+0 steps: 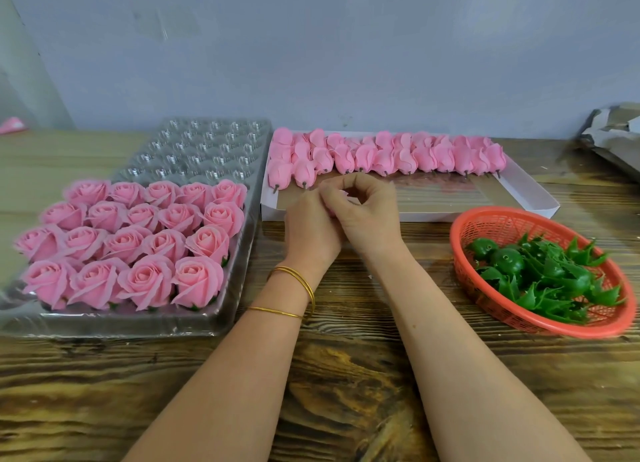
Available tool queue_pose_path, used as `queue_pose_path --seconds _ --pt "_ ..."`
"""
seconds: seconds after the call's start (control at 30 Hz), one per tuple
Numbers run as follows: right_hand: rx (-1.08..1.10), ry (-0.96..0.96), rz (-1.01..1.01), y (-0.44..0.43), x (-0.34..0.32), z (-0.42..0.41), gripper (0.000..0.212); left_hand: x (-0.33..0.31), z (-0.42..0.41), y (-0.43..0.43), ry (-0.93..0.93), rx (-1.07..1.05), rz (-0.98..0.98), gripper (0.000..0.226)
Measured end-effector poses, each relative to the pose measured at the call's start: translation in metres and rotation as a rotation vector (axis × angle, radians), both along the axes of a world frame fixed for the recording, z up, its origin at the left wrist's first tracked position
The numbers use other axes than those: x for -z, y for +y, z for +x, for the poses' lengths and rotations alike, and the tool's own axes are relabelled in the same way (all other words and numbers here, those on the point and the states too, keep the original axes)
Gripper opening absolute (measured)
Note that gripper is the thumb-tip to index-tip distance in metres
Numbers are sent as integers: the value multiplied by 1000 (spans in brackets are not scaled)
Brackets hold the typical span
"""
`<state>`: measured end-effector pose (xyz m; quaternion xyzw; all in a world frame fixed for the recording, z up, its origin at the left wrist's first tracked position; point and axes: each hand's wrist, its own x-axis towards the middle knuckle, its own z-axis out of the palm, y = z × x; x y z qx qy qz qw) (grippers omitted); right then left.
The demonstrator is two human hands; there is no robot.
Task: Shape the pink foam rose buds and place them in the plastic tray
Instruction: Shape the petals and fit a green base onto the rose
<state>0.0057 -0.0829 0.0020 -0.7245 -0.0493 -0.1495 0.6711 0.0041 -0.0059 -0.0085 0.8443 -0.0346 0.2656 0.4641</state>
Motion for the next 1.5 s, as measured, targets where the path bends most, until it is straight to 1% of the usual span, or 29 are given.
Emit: queue_pose_path --seconds 0.13,0.23,0.3,0.37,0.43,0.63,0.77,0.87,0.93,1.03,1.1,1.13,1.2,1.27,1.37,1.43,1.5 --pt "6 -27 -27 3 0 -1 13 1 1 2 55 29 -19 19" --pt "-3 -37 -40 4 -1 -2 9 -1 2 2 81 5 15 26" --pt "-24 -38 -23 5 -1 -4 7 -1 3 2 103 -13 9 22" --pt "-43 -29 0 5 -1 -4 16 0 5 3 123 -19 6 15" --pt "-67 -15 14 5 0 -4 21 0 6 3 120 -23 14 18" --pt "-117 -6 44 3 0 -3 21 1 8 3 115 -53 20 17" --pt "-188 -8 -11 0 1 -3 12 0 7 4 91 -68 34 18" --pt "-235 33 -9 1 0 -3 14 -2 6 2 76 -60 157 27" --pt "-225 36 19 -1 -3 -2 5 -2 5 0 48 -50 179 30" --pt "-104 -29 59 -4 -8 -1 30 -1 5 -3 50 11 156 12" --pt "-35 -77 57 -6 -8 0 49 0 6 -4 44 27 195 10" --pt "-14 -86 52 -6 -8 1 53 0 6 -4 42 40 204 13" --pt "8 -85 13 -4 -7 1 53 2 4 -6 42 78 231 15" --pt "20 -52 -29 -2 -6 2 44 2 3 -8 52 77 278 11" --pt "0 -40 -118 0 -3 2 34 4 4 -9 49 77 300 15" --pt "-7 -55 -170 0 -2 1 36 4 2 -8 41 83 276 17" --pt "-17 -97 -213 1 -1 0 43 4 3 -8 15 96 217 21"
